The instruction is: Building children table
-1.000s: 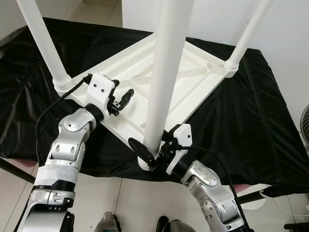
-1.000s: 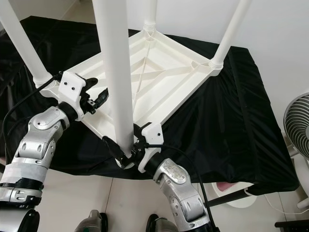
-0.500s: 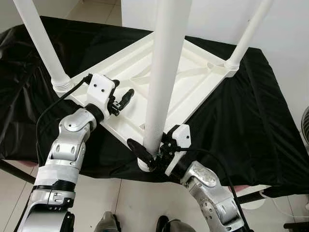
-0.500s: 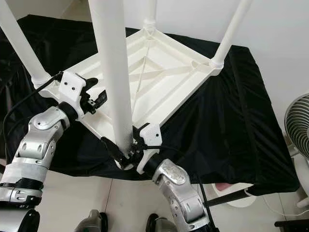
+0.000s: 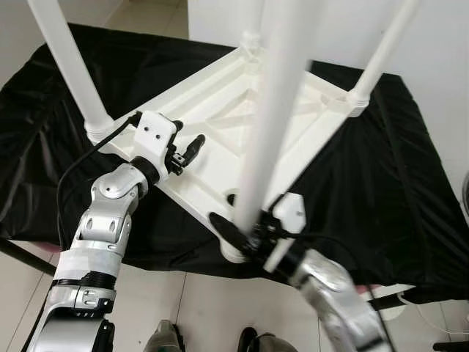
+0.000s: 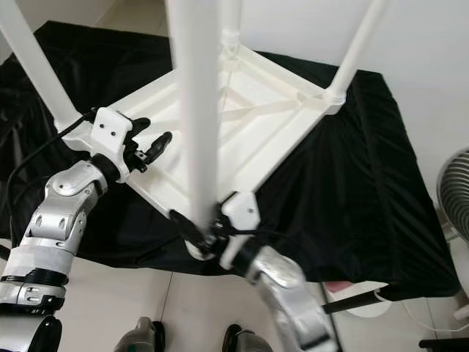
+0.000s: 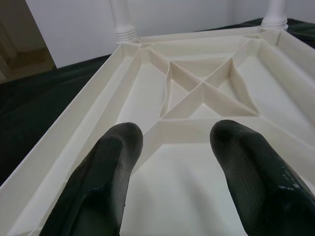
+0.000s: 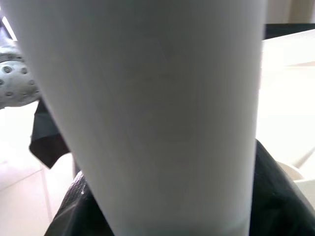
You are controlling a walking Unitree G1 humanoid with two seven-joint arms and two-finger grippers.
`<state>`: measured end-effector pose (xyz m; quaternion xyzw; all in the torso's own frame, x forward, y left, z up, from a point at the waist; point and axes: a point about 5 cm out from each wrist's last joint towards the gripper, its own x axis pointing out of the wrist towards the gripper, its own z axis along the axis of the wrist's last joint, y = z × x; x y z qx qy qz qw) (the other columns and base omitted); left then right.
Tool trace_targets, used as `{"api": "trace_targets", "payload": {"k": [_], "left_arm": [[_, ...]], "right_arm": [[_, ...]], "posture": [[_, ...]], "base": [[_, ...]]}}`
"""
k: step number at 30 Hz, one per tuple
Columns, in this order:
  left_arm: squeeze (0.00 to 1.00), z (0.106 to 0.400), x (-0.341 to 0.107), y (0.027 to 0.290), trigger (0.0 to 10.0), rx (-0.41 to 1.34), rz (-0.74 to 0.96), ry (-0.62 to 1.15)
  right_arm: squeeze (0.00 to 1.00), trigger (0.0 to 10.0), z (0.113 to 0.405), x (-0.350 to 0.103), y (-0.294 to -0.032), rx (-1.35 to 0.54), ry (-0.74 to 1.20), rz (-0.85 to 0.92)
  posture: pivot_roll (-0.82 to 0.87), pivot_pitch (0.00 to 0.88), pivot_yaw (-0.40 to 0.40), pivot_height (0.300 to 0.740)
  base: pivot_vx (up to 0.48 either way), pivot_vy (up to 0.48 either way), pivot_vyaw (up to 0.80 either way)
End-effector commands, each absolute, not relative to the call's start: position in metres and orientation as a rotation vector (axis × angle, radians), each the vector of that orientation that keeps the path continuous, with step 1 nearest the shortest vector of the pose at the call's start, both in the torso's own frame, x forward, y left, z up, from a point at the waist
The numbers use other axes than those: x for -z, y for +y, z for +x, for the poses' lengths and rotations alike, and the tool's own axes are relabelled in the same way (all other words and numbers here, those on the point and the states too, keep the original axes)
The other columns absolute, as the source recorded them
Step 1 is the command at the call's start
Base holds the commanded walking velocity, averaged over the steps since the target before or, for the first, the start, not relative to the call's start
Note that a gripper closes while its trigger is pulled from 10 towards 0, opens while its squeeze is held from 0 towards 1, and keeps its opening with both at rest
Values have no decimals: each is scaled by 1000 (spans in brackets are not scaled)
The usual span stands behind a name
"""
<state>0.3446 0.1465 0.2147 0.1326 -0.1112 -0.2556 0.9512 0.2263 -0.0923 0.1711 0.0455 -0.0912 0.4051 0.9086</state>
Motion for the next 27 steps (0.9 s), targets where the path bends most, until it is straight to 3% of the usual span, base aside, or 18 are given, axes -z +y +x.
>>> {"api": "trace_targets", "payload": {"k": [1,7,8,16,17,24,25,27], "left_arm": [[0,346,-214,143,10000,511,266,-225],[0,347,-214,142,10000,519,265,-225],[0,349,-214,141,10000,529,266,-223],[0,350,-213,137,10000,548,274,-219],[0,350,-214,137,10000,552,278,-219],[0,349,-213,139,10000,552,292,-216],[0,349,-213,140,10000,552,296,-213],[0,349,-211,143,10000,555,304,-209]], "right_arm": [[0,0,225,-165,-109,-769,-141,138],[0,0,218,-164,-126,-736,-126,106],[0,10000,215,-162,-136,-708,-106,73],[0,10000,219,-165,-132,-699,-126,64],[1000,10000,222,-167,-127,-710,-139,92],[1000,10000,227,-172,-120,-701,-175,131],[0,10000,227,-173,-120,-697,-184,125],[0,10000,225,-173,-118,-720,-184,130]], "posture": [[71,188,-21,740],[66,191,-15,740],[55,190,-3,740],[58,189,5,740],[64,187,6,740],[72,183,8,740],[71,182,7,740],[72,180,6,740]], "base": [[0,0,0],[0,0,0],[0,0,0],[0,0,0],[0,0,0],[0,0,0],[0,0,0],[0,0,0]]}}
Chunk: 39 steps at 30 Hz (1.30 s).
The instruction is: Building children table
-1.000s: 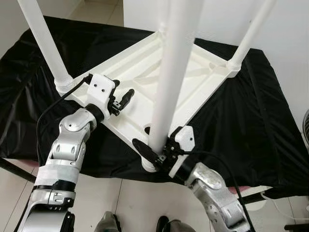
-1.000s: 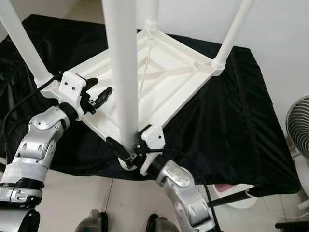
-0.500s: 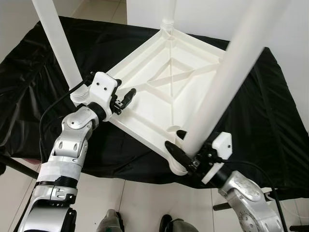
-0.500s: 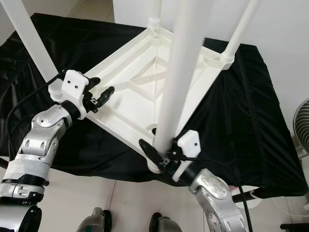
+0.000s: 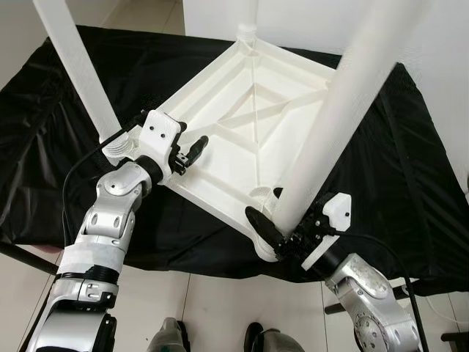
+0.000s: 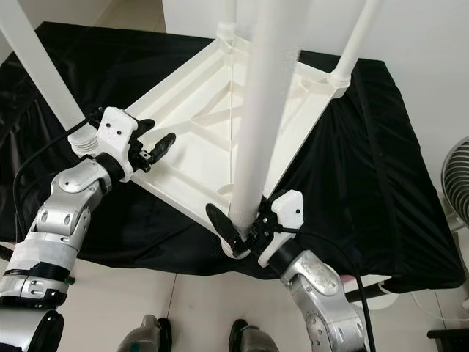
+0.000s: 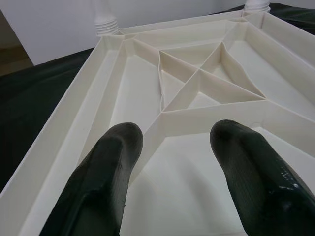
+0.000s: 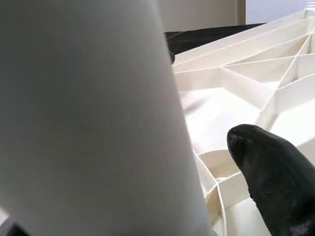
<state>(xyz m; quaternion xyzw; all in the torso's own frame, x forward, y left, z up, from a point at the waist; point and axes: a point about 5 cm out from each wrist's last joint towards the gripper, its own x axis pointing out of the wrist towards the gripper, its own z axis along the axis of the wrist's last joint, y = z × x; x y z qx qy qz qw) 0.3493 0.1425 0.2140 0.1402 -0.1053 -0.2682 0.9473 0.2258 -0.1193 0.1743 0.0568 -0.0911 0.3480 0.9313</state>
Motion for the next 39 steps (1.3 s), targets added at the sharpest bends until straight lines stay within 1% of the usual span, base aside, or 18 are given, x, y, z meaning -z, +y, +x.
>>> {"api": "trace_targets", "payload": {"k": [1,2,5,9,10,12,13,14,15,17,18,19,24,27,30,33,39], "left_arm": [[0,347,-208,146,10000,580,320,-197],[0,347,-208,146,10000,580,320,-197],[0,340,-204,150,10000,669,306,-177],[0,334,-203,152,10000,721,299,-176],[0,326,-202,152,10000,785,297,-183],[0,326,-202,152,10000,785,297,-183],[0,316,-201,150,10000,855,282,-177],[0,316,-201,150,10000,855,282,-177],[0,303,-199,147,10000,950,264,-167],[0,303,-199,147,10000,950,264,-167],[0,280,-191,138,10000,1122,241,-118],[0,274,-188,135,10000,1172,257,-108],[0,270,-183,130,10000,1219,299,-89],[0,270,-183,130,10000,1227,303,-92],[0,269,-184,130,10000,1243,298,-84],[0,267,-184,131,10000,1269,315,-69],[0,271,-183,128,10000,1285,359,-61]], "right_arm": [[0,10000,224,-175,-116,-738,-199,118],[0,10000,224,-175,-116,-738,-199,118],[0,10000,222,-174,-114,-743,-209,94],[0,10000,220,-172,-113,-750,-208,81],[0,10000,219,-170,-113,-748,-204,67],[0,10000,219,-170,-113,-748,-204,67],[0,10000,219,-167,-113,-739,-200,53],[0,10000,219,-167,-113,-739,-200,53],[0,10000,221,-164,-114,-722,-193,37],[0,10000,221,-164,-114,-722,-193,37],[0,10000,224,-157,-114,-711,-163,22],[0,10000,226,-154,-114,-710,-149,0],[0,10000,225,-147,-114,-708,-152,-32],[0,10000,222,-147,-115,-709,-160,-16],[0,10000,214,-146,-119,-721,-165,0],[0,10000,201,-143,-129,-772,-155,-22],[0,10000,201,-146,-134,-761,-163,6]], "posture": [[70,177,7,740],[70,177,7,740],[69,171,10,740],[69,170,9,740],[70,168,8,740],[70,168,8,740],[70,164,5,740],[70,164,5,740],[71,164,3,740],[71,164,3,740],[79,158,-7,740],[81,156,-9,740],[82,154,-11,740],[78,155,-10,740],[73,157,-7,740],[53,162,7,740],[46,164,14,740]], "base": [[0,0,0],[0,0,0],[0,0,0],[0,0,0],[0,0,0],[0,0,0],[0,0,0],[0,0,0],[0,0,0],[0,0,0],[0,0,0],[0,0,0],[0,0,0],[0,0,0],[0,0,0],[0,0,0],[0,0,0]]}}
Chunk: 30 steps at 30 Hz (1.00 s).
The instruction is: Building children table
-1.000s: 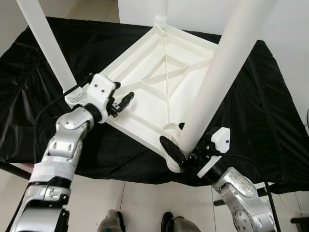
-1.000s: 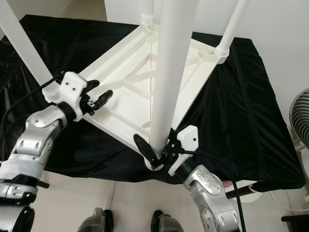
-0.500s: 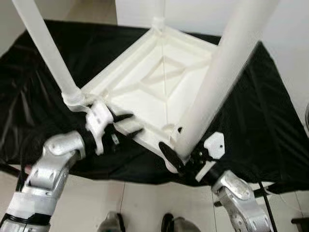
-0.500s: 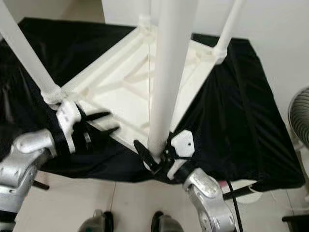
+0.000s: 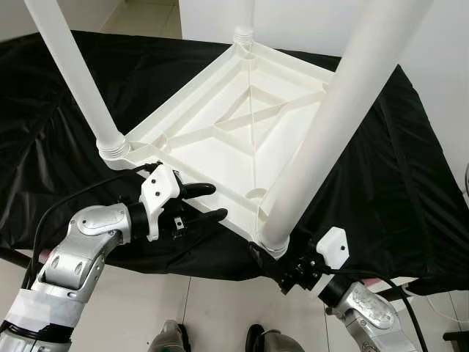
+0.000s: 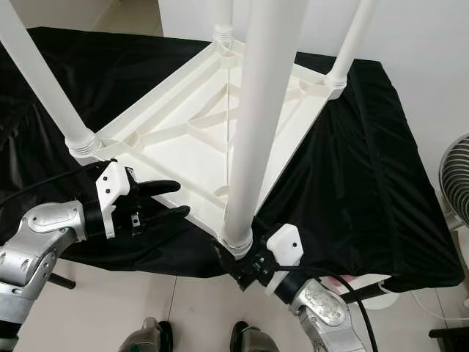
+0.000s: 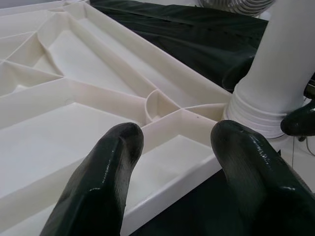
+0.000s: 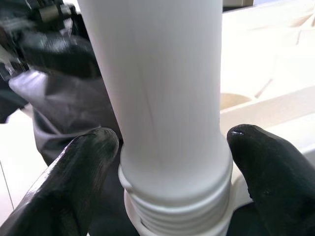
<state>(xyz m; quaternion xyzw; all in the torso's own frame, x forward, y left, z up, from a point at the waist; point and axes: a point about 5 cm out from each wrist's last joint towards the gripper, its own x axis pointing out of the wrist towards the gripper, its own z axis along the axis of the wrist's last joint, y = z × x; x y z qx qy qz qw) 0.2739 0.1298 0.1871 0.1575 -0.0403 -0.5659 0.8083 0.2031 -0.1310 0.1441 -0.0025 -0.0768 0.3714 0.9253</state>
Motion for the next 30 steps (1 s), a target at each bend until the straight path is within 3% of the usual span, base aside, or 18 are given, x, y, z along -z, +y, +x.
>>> {"api": "trace_targets", "payload": {"k": [1,14,30], "left_arm": [[0,273,-182,128,10000,1285,392,-60],[0,295,-165,138,10000,1218,666,38],[0,319,-165,133,10000,1178,844,42]], "right_arm": [[0,10000,200,-148,-135,-770,-162,23],[0,10000,193,-149,-146,-833,-155,3],[0,10000,187,-152,-158,-818,-148,47]], "posture": [[42,165,18,740],[43,170,32,740],[23,171,49,740]], "base": [[0,0,0],[0,0,0],[0,0,0]]}}
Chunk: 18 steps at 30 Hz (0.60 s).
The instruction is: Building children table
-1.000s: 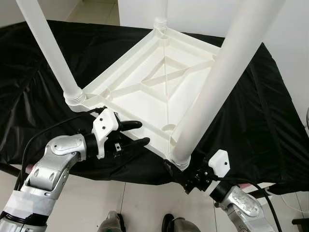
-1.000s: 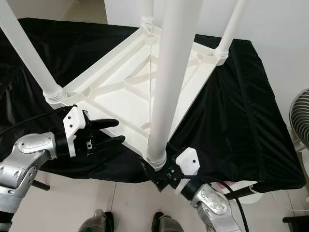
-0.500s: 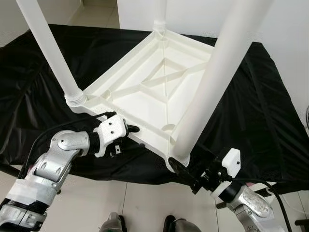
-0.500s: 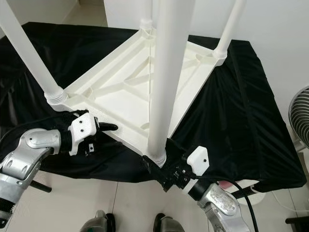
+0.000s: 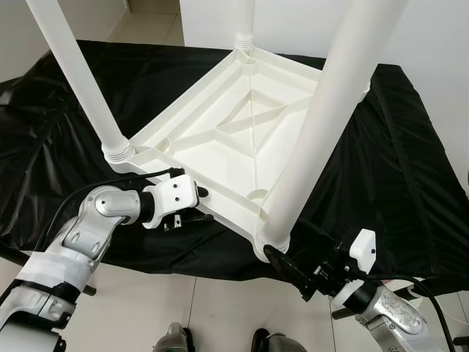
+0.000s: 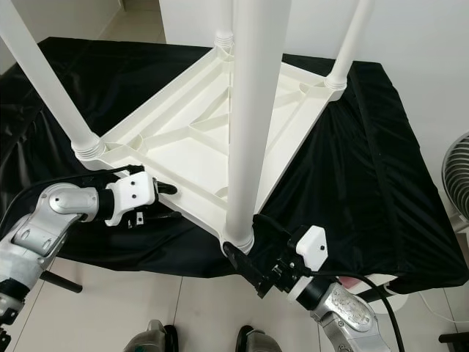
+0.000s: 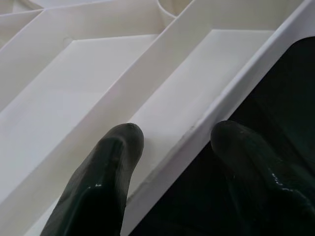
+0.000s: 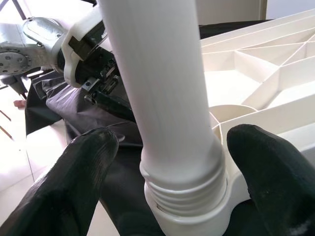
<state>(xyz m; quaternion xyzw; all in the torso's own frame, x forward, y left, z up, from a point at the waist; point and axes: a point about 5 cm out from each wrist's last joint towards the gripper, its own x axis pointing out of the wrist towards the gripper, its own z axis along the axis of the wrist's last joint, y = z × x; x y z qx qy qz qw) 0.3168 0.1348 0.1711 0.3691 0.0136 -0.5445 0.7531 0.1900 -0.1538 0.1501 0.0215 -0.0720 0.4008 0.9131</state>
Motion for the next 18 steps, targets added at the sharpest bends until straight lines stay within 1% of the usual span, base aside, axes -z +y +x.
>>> {"api": "trace_targets", "payload": {"k": [1,5,9,10,11,12,13,18], "left_arm": [[0,319,-165,133,10000,1178,844,42],[0,322,-163,132,10000,1185,861,57],[0,326,-155,135,9882,1226,909,114],[0,327,-153,136,3176,1245,915,131],[0,327,-153,136,3176,1245,915,131],[0,327,-151,136,706,1257,922,141],[0,328,-150,137,0,1262,924,148],[0,328,-149,138,0,1287,930,158]], "right_arm": [[0,10000,187,-152,-158,-818,-148,47],[0,10000,187,-153,-159,-813,-150,51],[0,10000,182,-154,-164,-799,-148,52],[0,10000,180,-154,-164,-791,-150,44],[0,10000,180,-154,-164,-791,-150,44],[0,10000,180,-155,-165,-785,-151,38],[0,10000,179,-155,-165,-779,-158,29],[0,10000,177,-156,-165,-749,-167,29]], "posture": [[23,171,49,740],[17,171,55,740],[7,173,68,740],[-6,180,83,740],[-6,180,83,740],[-6,180,83,740],[-10,182,89,740],[-17,186,99,740]], "base": [[0,0,0],[0,0,0],[0,0,0],[0,0,0],[0,0,0],[0,0,0],[0,0,0],[0,0,0]]}}
